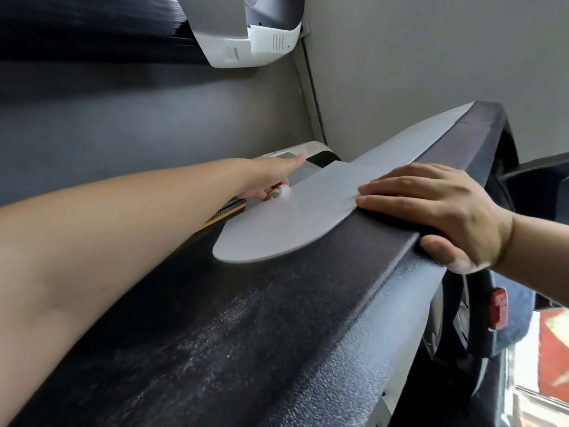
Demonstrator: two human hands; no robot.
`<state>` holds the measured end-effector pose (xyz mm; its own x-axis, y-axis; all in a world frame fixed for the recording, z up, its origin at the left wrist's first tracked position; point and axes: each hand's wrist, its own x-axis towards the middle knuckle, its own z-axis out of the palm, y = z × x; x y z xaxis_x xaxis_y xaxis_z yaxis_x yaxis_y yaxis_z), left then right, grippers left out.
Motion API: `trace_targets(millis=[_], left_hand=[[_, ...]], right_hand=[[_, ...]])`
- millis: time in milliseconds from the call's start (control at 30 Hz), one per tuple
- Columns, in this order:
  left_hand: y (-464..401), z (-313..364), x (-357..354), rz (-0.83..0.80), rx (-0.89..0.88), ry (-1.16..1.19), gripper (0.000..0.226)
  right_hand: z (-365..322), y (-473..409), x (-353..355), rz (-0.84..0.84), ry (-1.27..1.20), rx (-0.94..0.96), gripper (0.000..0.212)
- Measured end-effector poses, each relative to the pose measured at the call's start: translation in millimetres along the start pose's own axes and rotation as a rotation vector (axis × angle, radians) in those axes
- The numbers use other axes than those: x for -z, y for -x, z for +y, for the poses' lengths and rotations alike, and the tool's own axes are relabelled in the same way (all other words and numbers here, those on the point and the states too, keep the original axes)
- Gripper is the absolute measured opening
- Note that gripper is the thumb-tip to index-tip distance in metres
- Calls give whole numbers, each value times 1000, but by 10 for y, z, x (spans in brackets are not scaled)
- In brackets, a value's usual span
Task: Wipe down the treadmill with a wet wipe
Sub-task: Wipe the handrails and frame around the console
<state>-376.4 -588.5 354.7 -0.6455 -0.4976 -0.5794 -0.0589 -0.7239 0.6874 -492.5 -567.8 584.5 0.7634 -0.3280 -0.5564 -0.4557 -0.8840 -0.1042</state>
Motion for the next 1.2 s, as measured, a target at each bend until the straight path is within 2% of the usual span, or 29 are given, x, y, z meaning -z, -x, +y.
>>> trace_targets(millis=[267, 500, 667, 833, 967, 1200], left_hand=[[188, -95, 94, -14, 55, -116, 83], [438, -271, 171, 34, 77, -120, 58], [588, -527, 249, 25, 115, -145, 69], [781, -739, 285, 18, 145, -196, 60], [971, -936, 355, 3, 216, -210, 61], [1261, -1137, 496, 2, 308, -100, 78]], right_hand=[[9, 6, -13, 19, 24, 9, 69], [15, -2, -23, 41, 16, 24, 67], [13, 9, -29, 69, 19, 34, 65], [-8, 11, -32, 91, 31, 44, 66], [-24, 25, -33, 128, 28, 62, 65], [-29, 33, -35, 159, 37, 68, 61]])
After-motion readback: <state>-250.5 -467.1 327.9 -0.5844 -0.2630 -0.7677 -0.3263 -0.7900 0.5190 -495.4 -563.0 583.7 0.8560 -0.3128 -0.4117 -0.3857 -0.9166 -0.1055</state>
